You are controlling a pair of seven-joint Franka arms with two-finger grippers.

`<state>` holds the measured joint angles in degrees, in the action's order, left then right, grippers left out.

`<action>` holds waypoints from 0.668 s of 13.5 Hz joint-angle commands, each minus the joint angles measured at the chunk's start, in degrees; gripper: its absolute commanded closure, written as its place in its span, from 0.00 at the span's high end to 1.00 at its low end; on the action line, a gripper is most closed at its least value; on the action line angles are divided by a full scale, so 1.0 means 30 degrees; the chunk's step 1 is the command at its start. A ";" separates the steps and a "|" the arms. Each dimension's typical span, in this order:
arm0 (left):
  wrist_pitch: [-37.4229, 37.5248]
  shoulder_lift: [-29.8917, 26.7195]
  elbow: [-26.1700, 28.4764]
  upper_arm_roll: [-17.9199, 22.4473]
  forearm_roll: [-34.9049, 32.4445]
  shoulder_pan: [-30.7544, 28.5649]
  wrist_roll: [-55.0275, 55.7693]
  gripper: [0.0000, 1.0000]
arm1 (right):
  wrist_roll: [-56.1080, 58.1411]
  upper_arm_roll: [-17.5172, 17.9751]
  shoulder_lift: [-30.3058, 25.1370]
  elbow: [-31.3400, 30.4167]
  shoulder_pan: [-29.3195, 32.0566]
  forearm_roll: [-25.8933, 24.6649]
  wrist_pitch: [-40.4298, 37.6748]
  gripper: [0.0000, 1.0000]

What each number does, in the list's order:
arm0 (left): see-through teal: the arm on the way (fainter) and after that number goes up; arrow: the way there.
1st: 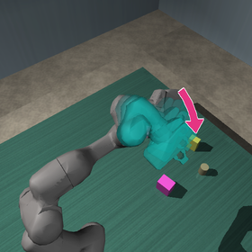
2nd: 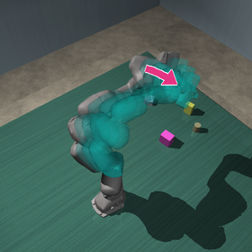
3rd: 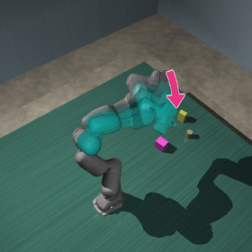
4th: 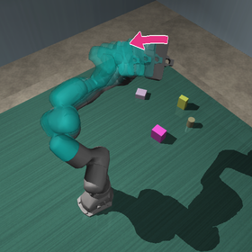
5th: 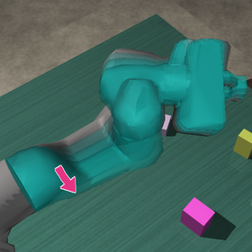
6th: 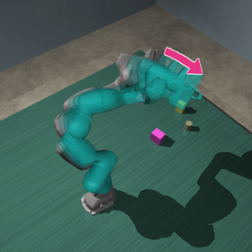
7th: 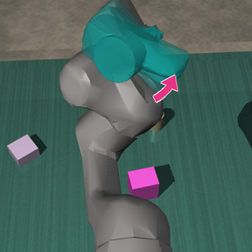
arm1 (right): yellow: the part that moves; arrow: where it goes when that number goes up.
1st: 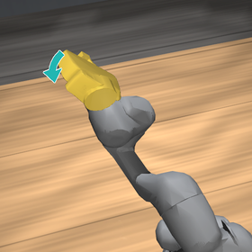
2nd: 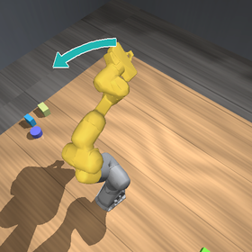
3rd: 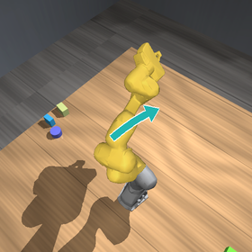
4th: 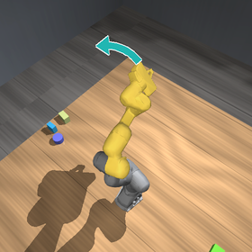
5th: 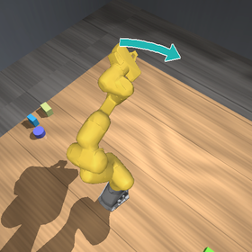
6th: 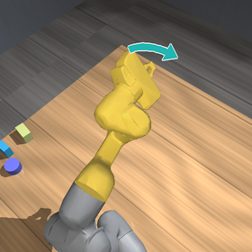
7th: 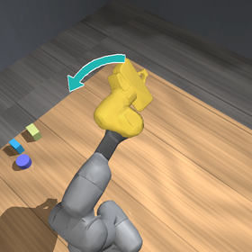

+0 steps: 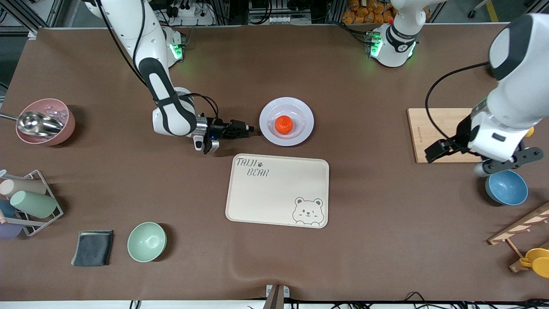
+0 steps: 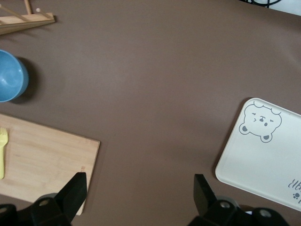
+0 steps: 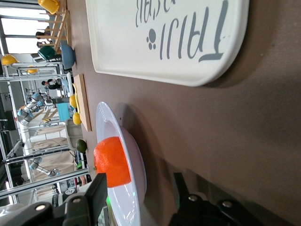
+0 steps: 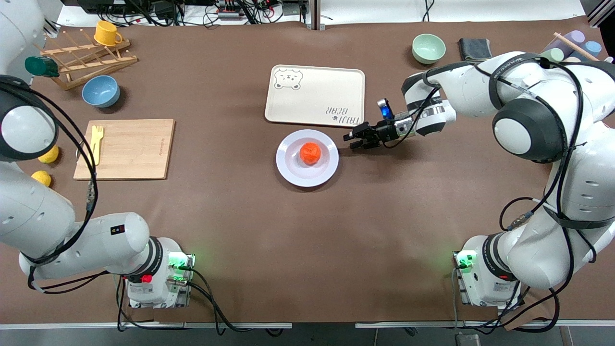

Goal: Place orange and plate with both arms
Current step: 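Withdraw the left gripper while the right gripper reaches the plate rim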

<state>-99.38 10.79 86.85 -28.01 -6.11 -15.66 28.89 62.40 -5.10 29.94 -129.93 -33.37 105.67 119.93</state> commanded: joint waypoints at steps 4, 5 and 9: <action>0.1983 -0.1926 0.0083 0.3846 0.1008 0.2630 -0.2946 1.00 | 0.0235 -0.0147 -0.0165 -0.0049 -0.1854 0.2571 0.1448 0.57; 0.2188 -0.2015 0.0084 0.5136 0.1010 0.3568 -0.3270 1.00 | 0.0235 -0.0147 -0.0165 -0.0049 -0.1884 0.2629 0.1448 0.57; 0.2280 -0.3155 0.1134 0.6756 0.2295 0.3841 -0.5499 1.00 | 0.0118 -0.0147 -0.0165 -0.0049 -0.2468 0.3505 0.1477 0.53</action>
<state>-92.42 4.82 86.69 -9.91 -1.72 -4.90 14.43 62.57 -5.08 30.14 -129.67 -38.97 113.13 123.80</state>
